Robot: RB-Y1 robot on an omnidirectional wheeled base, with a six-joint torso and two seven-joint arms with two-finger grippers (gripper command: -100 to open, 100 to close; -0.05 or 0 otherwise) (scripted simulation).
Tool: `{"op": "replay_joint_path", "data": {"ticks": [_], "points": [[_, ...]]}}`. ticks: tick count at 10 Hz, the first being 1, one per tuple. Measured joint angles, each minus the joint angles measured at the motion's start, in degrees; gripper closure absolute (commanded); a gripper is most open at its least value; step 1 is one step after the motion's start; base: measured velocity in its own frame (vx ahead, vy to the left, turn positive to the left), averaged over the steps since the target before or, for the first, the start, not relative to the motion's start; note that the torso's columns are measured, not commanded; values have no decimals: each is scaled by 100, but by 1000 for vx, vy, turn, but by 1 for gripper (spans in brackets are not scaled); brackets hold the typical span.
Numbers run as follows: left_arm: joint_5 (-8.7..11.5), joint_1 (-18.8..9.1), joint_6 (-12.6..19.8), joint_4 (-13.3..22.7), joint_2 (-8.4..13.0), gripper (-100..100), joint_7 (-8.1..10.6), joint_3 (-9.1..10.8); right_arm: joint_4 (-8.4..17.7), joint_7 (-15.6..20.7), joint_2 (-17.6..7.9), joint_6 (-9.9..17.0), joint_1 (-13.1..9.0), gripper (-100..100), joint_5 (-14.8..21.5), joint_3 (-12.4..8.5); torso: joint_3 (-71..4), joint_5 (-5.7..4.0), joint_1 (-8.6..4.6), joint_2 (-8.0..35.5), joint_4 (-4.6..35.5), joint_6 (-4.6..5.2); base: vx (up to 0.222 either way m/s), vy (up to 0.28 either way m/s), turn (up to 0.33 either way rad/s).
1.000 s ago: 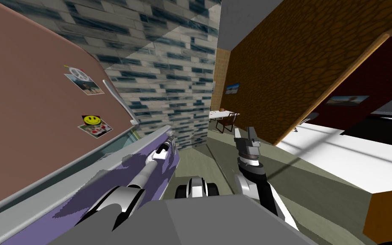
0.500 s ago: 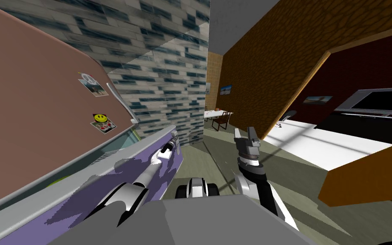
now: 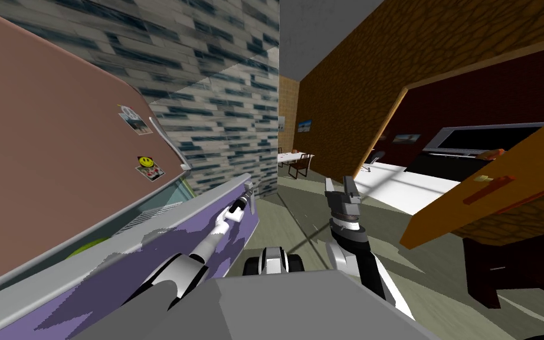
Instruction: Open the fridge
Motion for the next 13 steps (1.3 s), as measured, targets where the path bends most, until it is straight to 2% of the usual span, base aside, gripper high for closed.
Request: {"op": "replay_joint_path", "data": {"ticks": [2,3,4,10,11,13], "points": [[-8,6,10,-111,-104,100,-40,-157,0,0,0,0,0,0,0,0,6,7,-8,12,-6,22,-225,-7,-123],[-1,58,68,-290,-118,-100,-56,-265,0,0,0,0,-1,0,0,0,14,5,-26,25,-5,30,-150,-24,-61],[46,-14,143,-318,-102,-100,-39,-323,0,0,0,0,0,0,0,0,-5,-7,-9,-10,-3,-5,-24,-3,37],[259,-405,806,-596,76,-100,-24,-270,0,0,0,-1,2,0,0,-1,22,-11,-30,37,11,17,-10,11,13],[266,-412,830,-590,80,0,-17,-274,0,0,0,0,2,0,0,-1,17,-10,-27,27,6,15,0,0,0],[267,-398,838,-580,77,0,-16,-280,-1,0,0,-1,2,0,0,-1,5,-7,-18,11,-2,14,0,0,0]]}}
